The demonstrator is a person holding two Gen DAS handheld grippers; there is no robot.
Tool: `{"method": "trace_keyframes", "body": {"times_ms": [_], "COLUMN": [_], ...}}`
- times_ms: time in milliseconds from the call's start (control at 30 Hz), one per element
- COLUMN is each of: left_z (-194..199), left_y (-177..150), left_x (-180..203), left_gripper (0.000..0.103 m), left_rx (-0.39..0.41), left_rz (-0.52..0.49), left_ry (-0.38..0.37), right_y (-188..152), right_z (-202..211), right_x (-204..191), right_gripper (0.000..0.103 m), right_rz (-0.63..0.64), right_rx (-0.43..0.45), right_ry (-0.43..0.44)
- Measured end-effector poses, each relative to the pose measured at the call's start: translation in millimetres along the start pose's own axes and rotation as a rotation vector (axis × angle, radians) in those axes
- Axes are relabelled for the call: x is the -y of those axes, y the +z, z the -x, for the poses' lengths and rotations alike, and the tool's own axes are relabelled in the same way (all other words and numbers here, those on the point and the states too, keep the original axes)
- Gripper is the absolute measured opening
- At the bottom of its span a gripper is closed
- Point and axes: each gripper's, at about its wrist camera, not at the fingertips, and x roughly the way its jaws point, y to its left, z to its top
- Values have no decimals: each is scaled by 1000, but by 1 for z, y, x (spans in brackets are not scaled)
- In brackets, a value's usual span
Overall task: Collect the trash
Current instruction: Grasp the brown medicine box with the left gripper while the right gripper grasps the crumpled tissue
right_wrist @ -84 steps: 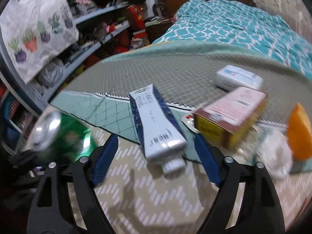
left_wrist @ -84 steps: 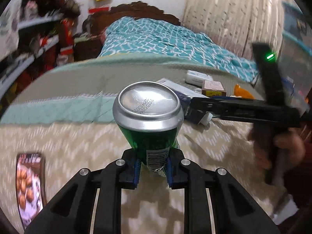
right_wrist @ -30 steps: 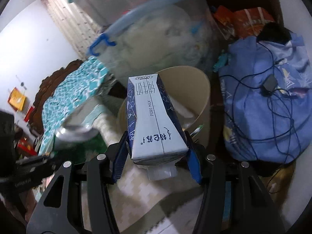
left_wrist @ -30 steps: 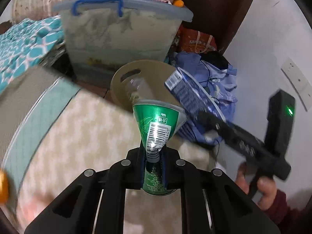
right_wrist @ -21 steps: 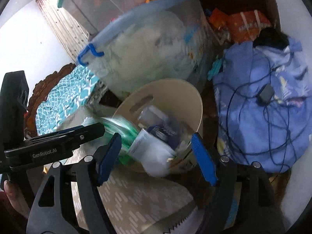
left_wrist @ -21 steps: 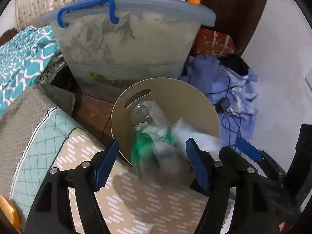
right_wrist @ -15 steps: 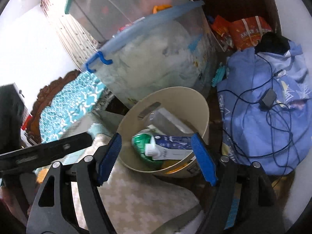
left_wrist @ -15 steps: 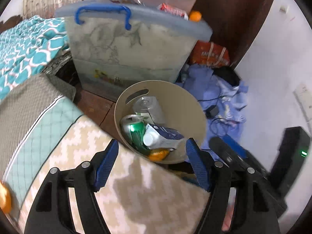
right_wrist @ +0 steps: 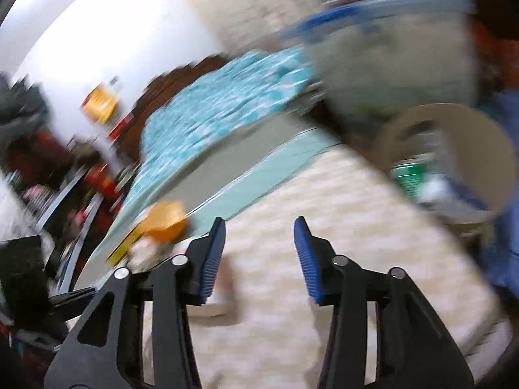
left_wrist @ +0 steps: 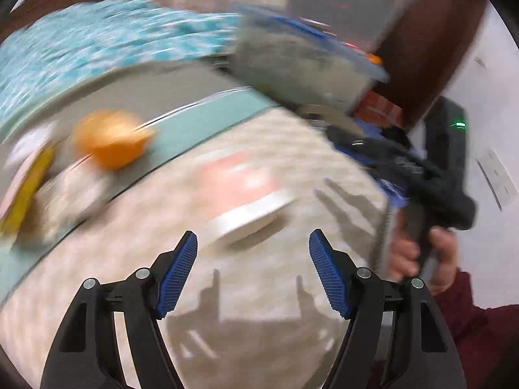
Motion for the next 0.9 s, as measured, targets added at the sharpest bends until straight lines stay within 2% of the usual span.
{"method": "trace_keyframes", "body": {"times_ms": [100,200,300,333,367,400,567,600,633,667,700,733,767,800,833,900], "left_z": [37,63,76,77,75,71,42,34,28,23,23,24,29,35,42,68], "left_y": [-22,-26,-19,-12,-5,3,30,34,35,34,29,25,20,16,10,-9], "left_x": [-63,-114,-154,-163,-171,-178,-188,-191,-193,-198,-200,-201,-201,-197,-194,-185], "left_gripper": [68,68,77,83,86,86,86,86,79,63,63,62,62,62,62,62], "left_rx": [60,108,138,145,149,145,101,86,78,68,56,60,68,71,76,118], "left_rz": [145,278,376,387,390,387,357,348,353,367,382,396,396,379,365,348], "left_ry": [102,218,275,280,288,299,316,351,370,367,340,321,312,314,322,302], "right_y": [-11,-26,-45,-53,-58,-64,-57,-51,-46,-44,-42,-41,-42,-45,-47,-53], "right_z": [-26,-52,-76,-85,-90,-100,-138,-147,-156,-163,-172,-179,-184,-186,-180,-162], "right_x": [-53,-100,-138,-150,-156,-163,-168,-165,-163,-164,-165,-166,-166,-167,-167,-170], "right_gripper": [45,47,59,67,69,73,74,74,74,74,74,73,66,49,49,41], "right_rz": [99,184,251,283,302,322,288,272,255,247,239,236,235,232,226,244], "right_rx": [-74,-139,-188,-200,-205,-213,-243,-251,-258,-263,-277,-294,-314,-333,-320,-298], "right_ry": [76,122,147,146,140,127,50,37,27,23,19,15,21,33,32,55]}}
